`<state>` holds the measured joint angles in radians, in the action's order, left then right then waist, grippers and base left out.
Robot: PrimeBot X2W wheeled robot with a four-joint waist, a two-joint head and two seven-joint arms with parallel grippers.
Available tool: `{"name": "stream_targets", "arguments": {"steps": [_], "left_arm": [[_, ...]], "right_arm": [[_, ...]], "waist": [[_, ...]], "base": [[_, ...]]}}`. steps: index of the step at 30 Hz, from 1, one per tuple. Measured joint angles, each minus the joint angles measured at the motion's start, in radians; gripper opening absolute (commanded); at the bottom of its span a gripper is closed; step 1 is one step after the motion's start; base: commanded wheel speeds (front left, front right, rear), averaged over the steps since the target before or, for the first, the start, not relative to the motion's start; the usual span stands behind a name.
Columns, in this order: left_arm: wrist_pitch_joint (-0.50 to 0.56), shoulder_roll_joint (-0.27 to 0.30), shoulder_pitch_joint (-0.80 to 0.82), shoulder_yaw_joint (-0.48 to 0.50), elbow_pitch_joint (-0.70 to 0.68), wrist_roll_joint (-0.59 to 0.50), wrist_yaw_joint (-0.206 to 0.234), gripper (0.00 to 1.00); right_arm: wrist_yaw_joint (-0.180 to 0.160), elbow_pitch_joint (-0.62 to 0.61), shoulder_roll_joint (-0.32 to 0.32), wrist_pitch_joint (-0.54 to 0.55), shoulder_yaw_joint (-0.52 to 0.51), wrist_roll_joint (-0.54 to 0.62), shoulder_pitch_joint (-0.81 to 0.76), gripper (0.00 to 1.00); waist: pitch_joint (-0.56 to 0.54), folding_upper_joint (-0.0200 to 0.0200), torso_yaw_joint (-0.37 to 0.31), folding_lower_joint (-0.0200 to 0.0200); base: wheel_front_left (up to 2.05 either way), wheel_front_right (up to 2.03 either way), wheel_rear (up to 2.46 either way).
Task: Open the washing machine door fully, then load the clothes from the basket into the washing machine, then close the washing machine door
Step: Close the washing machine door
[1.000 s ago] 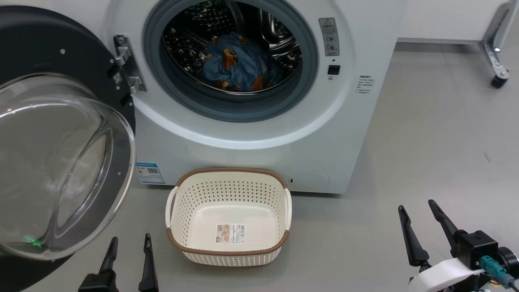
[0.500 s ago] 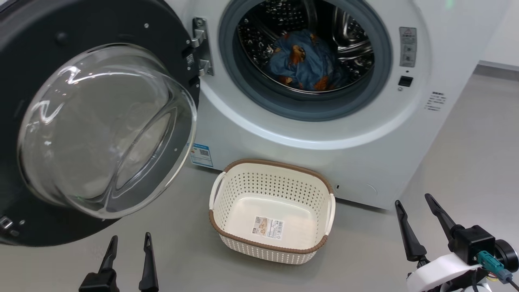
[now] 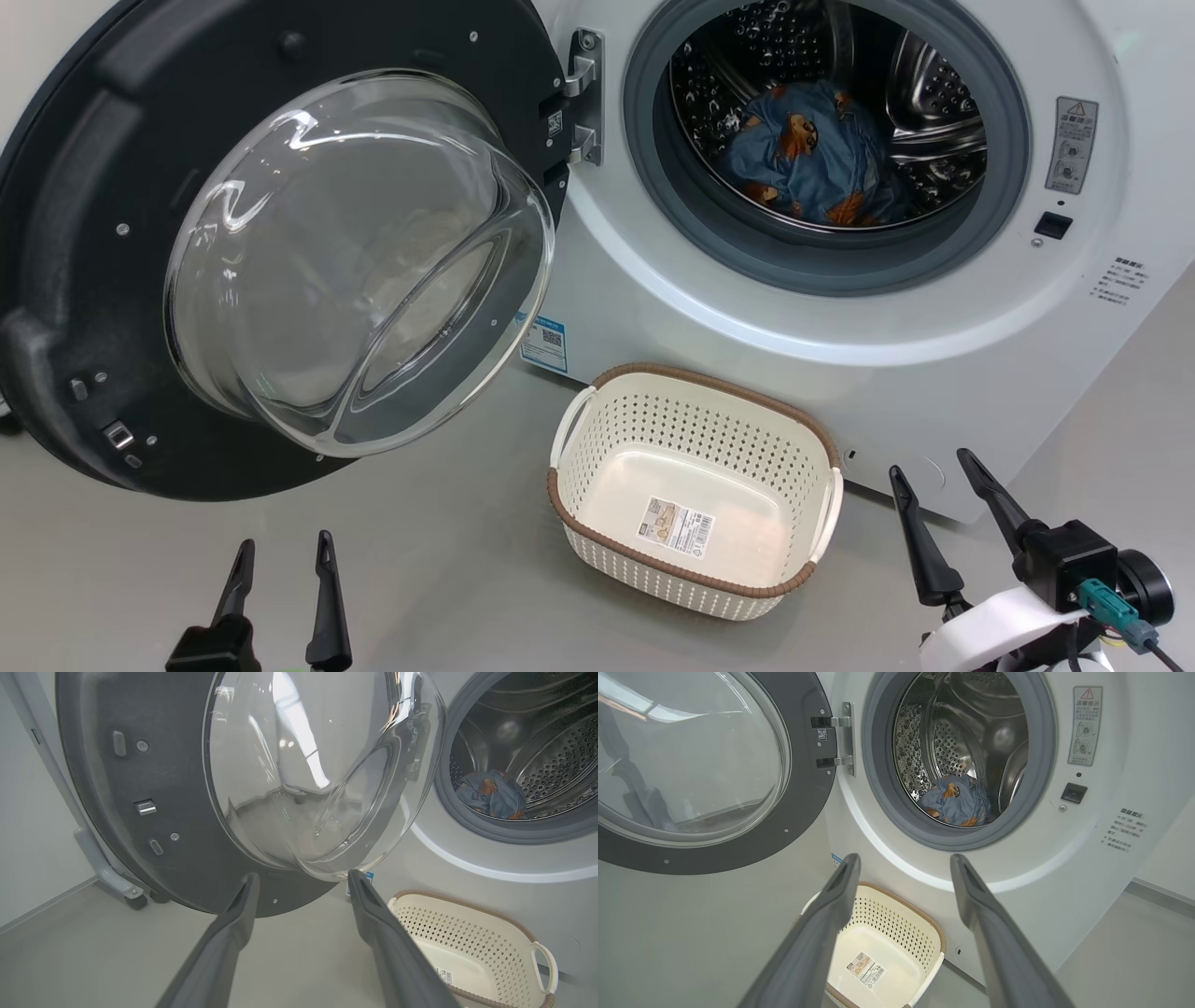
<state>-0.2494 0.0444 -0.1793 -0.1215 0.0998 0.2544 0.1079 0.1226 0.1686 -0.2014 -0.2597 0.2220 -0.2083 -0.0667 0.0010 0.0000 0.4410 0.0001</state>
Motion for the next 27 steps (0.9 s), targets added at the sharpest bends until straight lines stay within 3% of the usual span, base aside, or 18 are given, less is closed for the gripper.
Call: {"name": "stream_targets", "arguments": {"steps": [16,17,18,19,20,27], "left_arm": [[0.0,0.001,0.0,0.016,-0.011,0.004,0.003,1.0],[0.0,0.001,0.0,0.018,-0.011,0.007,0.003,0.91],[0.0,0.0,0.0,0.02,-0.011,0.017,0.003,0.67],[0.0,0.0,0.0,0.027,-0.011,0.039,0.003,0.23],[0.0,0.0,-0.001,0.039,-0.011,0.064,0.004,0.0],[0.0,-0.001,0.0,0.184,-0.024,0.412,0.012,0.0]], "right_arm": [[0.0,0.007,0.008,0.0,0.011,0.001,0.006,1.0],[0.0,0.007,0.008,0.0,0.011,0.001,0.006,1.0],[0.0,0.007,0.008,0.0,0.011,0.001,0.006,1.0],[0.0,0.007,0.008,0.0,0.011,0.001,0.006,1.0],[0.0,0.007,0.008,0.0,0.011,0.001,0.007,1.0],[0.0,0.008,0.008,0.0,0.011,0.001,0.007,1.0]], "waist": [[-0.001,0.0,0.028,0.0],[-0.001,0.0,0.029,0.0],[-0.001,0.0,0.03,0.0],[-0.001,0.0,0.031,0.0],[-0.001,0.0,0.032,0.0],[-0.001,0.0,0.036,0.0]], "base": [[0.0,0.0,0.0],[0.0,0.0,0.0],[0.0,0.0,0.0],[0.0,0.0,0.0],[0.0,0.0,0.0],[0.0,0.0,0.0]]}}
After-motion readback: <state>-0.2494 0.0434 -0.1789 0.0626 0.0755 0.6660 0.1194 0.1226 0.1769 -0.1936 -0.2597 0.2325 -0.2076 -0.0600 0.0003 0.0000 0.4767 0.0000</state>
